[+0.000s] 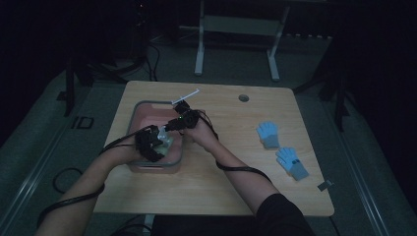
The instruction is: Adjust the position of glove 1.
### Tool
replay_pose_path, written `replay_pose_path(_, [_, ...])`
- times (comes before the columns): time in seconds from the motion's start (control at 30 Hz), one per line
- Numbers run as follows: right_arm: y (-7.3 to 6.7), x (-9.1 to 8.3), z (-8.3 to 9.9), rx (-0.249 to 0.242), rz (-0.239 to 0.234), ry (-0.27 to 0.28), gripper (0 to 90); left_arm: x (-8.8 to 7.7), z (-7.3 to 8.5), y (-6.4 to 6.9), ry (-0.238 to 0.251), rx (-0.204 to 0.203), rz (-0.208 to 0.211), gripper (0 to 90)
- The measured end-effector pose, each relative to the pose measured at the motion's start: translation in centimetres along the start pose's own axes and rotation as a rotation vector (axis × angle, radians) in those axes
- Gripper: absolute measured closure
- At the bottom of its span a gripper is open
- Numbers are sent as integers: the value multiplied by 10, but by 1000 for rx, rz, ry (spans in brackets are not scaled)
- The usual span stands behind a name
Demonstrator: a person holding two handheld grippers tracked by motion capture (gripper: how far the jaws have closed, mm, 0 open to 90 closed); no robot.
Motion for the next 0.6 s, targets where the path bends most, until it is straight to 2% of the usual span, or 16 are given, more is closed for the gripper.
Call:
replay_pose_path(0.07, [-2,-8,1,-13,-5,18,543,-6,0,-4,26,-39,2,261])
replay_pose_path(0.1, [-3,-12,1,-19,-5,27,536,-10,0,-5,50,-70,16,243])
replay_pose_path(0.17, [-6,-22,2,-31,-11,47,516,-17,-2,-5,89,-102,38,184])
replay_pose_path(0.2, [-7,-26,3,-38,-13,56,510,-21,-2,-4,108,-110,49,160])
replay_pose_path(0.37, [-13,-41,8,-74,-11,77,477,-29,-4,-4,151,-143,39,149])
replay_pose_path(0.43, [-17,-51,12,-95,-10,79,467,-35,-8,1,206,-179,64,149])
replay_pose_path(0.6, [-19,-64,20,-112,-6,90,421,-42,-13,10,238,-184,74,148])
Point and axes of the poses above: each handheld gripper's, and its own axes: x roughly forward along the jaws, z roughly out of its underside, y roughly to its right, the point moved 7 cm from there along x, roughly forward along the jaws, and after that the axes turned 7 degrees about -x, right-handed, at the moved point
